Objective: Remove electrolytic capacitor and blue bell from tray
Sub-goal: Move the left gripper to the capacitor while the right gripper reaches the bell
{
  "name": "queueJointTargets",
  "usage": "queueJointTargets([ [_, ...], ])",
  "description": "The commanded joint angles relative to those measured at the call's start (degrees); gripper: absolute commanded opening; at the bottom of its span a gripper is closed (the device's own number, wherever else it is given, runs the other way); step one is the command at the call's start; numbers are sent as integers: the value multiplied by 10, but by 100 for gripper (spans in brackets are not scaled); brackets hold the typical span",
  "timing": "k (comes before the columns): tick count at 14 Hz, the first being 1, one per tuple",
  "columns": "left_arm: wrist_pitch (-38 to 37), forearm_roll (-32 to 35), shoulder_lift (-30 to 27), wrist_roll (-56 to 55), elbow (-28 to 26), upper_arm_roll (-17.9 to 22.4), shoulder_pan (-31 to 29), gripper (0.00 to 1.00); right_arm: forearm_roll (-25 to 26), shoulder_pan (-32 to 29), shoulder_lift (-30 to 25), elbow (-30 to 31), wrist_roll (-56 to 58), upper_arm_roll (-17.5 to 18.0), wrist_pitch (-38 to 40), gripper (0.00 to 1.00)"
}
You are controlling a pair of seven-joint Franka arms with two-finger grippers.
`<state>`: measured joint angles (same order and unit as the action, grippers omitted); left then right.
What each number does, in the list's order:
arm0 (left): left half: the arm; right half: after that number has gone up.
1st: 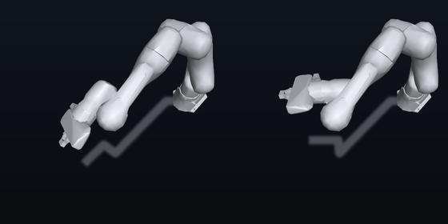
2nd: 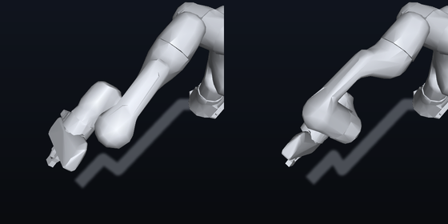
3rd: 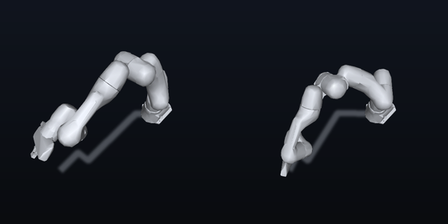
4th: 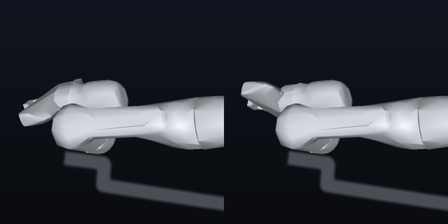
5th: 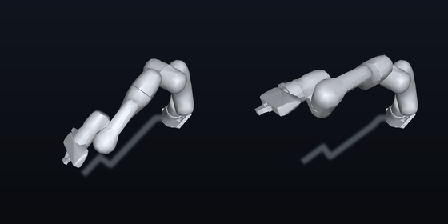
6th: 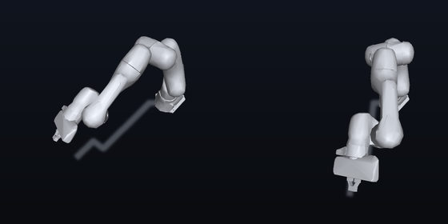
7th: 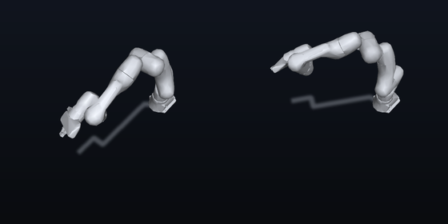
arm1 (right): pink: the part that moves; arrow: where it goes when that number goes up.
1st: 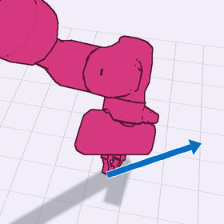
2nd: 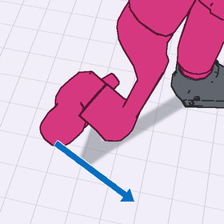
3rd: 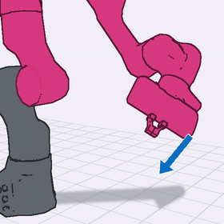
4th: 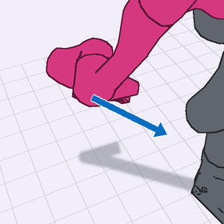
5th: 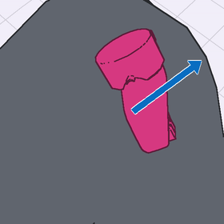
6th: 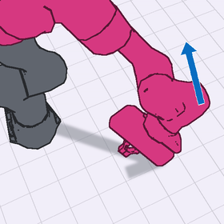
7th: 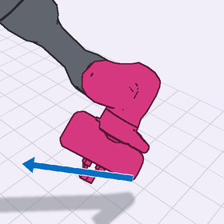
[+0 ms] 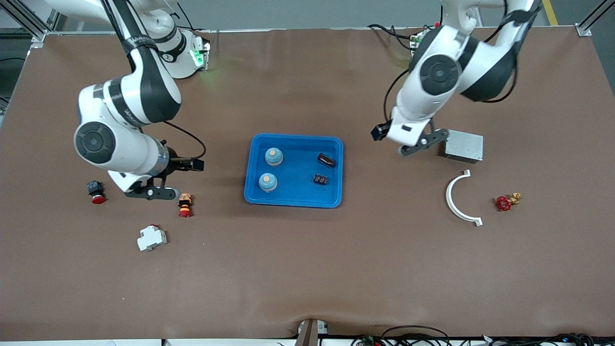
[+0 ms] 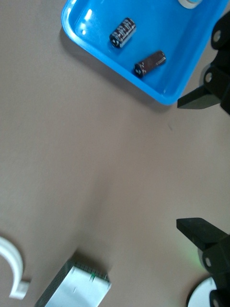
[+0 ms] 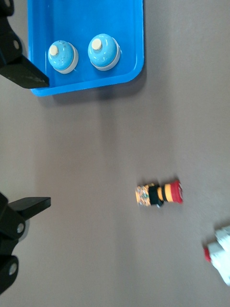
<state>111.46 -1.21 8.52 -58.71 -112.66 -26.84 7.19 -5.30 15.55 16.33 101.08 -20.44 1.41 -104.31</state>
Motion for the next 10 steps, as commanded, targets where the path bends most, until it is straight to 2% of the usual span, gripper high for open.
queueJointTargets([
  [1,65,16,53,-105,9,-2,30,100,-6,51,-39,73,-77,-4,-47,100],
  [3,124,16,94,-182,12,-1,65,100,-7,88,-40,105,-97,-4,-85,100],
  [4,152,16,112,-231,13,-1,74,94,-7,101,-40,121,-97,-4,-107,100],
  [7,229,21,162,-308,16,3,108,87,-18,128,-44,161,-101,-3,-148,100],
  [9,259,78,192,-357,17,1,109,83,-54,142,-60,207,-101,-3,-206,100],
  [10,270,105,209,-389,21,1,110,77,-63,162,-60,225,-101,-3,-239,100],
])
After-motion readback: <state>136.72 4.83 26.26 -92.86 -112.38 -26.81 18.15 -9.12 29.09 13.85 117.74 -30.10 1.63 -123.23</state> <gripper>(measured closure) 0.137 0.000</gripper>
